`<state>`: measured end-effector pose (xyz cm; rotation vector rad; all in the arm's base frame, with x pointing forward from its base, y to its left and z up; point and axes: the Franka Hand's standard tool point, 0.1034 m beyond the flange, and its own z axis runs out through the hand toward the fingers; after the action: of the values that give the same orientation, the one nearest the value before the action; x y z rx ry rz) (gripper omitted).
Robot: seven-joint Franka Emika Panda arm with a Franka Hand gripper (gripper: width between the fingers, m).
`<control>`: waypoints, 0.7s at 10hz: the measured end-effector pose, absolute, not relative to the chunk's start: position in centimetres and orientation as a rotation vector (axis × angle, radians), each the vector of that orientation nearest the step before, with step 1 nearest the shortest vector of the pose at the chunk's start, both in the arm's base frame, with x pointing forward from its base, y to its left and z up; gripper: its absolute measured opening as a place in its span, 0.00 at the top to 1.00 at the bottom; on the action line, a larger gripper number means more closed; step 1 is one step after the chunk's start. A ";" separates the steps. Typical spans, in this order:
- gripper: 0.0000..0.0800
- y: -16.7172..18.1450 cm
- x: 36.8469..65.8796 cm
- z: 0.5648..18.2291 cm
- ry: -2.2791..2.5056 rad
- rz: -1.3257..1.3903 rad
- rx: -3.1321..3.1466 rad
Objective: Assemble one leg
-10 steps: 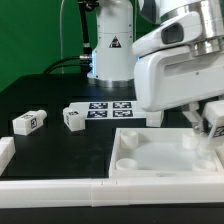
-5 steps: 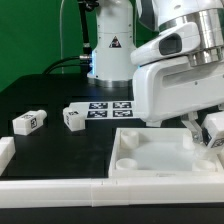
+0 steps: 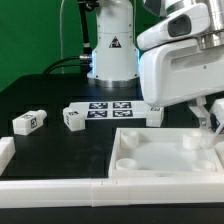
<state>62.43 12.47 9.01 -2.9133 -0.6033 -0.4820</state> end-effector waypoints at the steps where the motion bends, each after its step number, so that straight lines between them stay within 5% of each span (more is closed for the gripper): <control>1: 0.64 12.3 62.7 8.3 -0.624 -0.523 -2.908; 7: 0.64 11.4 63.2 7.8 -0.656 -0.655 -2.901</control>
Offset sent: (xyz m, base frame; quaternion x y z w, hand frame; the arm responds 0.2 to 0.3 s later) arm 0.0000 0.0000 0.0000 0.0000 0.0899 0.0000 0.9960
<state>63.22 11.42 7.84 -2.9009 -0.6559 -0.6549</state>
